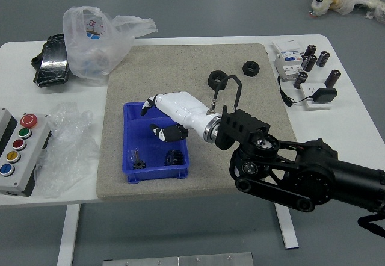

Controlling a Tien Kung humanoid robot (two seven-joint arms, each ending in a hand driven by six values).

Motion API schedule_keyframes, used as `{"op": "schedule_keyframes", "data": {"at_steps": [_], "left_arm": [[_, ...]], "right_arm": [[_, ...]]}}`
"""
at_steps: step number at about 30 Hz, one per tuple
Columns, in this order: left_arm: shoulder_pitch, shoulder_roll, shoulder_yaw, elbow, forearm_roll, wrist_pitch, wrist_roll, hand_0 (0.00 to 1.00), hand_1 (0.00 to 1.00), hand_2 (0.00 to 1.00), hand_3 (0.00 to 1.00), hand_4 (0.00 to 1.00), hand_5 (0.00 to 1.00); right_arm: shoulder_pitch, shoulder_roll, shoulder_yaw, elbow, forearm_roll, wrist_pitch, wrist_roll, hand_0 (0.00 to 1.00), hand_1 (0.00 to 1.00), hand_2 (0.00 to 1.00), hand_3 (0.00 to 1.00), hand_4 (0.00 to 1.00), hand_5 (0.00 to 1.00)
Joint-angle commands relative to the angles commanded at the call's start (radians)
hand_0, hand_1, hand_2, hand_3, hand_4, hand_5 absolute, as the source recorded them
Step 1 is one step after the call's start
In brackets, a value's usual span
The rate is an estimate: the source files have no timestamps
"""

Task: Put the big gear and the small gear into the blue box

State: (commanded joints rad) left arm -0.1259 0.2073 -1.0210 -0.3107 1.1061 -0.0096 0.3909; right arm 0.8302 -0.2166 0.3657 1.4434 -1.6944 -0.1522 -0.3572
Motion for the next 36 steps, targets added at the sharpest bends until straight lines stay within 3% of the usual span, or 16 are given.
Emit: {"op": "schedule_keyframes", "data": {"at_steps": [5, 6, 11, 14, 19, 30, 35, 36], "left_arm": [[0.002, -0.002, 0.006, 0.001, -0.010, 0.002, -0.002, 0.719, 0.668, 0.666, 0.753, 0.739, 0.458], [0.002, -0.002, 0.007, 0.001, -0.011, 0.002, -0.002, 0.719, 0.668, 0.666, 0.753, 0.739, 0.458], [-0.003, 0.001, 0.020, 0.003, -0.027, 0.006, -0.008, 0.719, 0.668, 0.666, 0.753, 0.739, 0.458], [-0.009, 0.003, 0.024, 0.004, -0.030, 0.006, -0.010, 0.720, 0.668, 0.665, 0.753, 0.739, 0.458], [-0.019, 0.013, 0.026, 0.005, -0.024, 0.003, -0.010, 0.720, 0.668, 0.666, 0.753, 0.739, 0.459], [-0.022, 0.035, 0.077, 0.008, -0.084, 0.016, -0.029, 0.720, 0.668, 0.666, 0.754, 0.738, 0.458], [-0.018, 0.028, 0.101, 0.011, -0.117, 0.023, -0.042, 0.720, 0.668, 0.666, 0.754, 0.738, 0.458], [-0.017, 0.027, 0.104, 0.011, -0.121, 0.024, -0.044, 0.719, 0.669, 0.666, 0.754, 0.738, 0.458]], "right_arm": [[-0.062, -0.075, 0.135, 0.025, 0.041, -0.074, 0.058, 0.675, 0.768, 0.771, 0.707, 0.567, 0.153], [-0.077, -0.090, 0.159, 0.029, 0.058, -0.091, 0.073, 0.651, 0.737, 0.730, 0.688, 0.567, 0.167], [-0.187, -0.172, 0.344, 0.037, 0.190, -0.185, 0.186, 0.651, 0.737, 0.730, 0.688, 0.567, 0.167], [-0.257, -0.196, 0.452, 0.031, 0.278, -0.206, 0.254, 0.630, 0.718, 0.707, 0.677, 0.565, 0.173], [-0.371, -0.217, 0.608, 0.033, 0.395, -0.212, 0.340, 0.627, 0.716, 0.705, 0.676, 0.562, 0.183], [-0.615, -0.210, 0.908, 0.045, 0.518, -0.189, 0.419, 0.634, 0.716, 0.709, 0.684, 0.572, 0.180], [-0.671, -0.201, 1.026, 0.045, 0.602, -0.157, 0.479, 0.634, 0.716, 0.709, 0.684, 0.572, 0.180], [-0.674, -0.199, 1.043, 0.041, 0.621, -0.151, 0.489, 0.633, 0.711, 0.709, 0.686, 0.631, 0.241]]}}
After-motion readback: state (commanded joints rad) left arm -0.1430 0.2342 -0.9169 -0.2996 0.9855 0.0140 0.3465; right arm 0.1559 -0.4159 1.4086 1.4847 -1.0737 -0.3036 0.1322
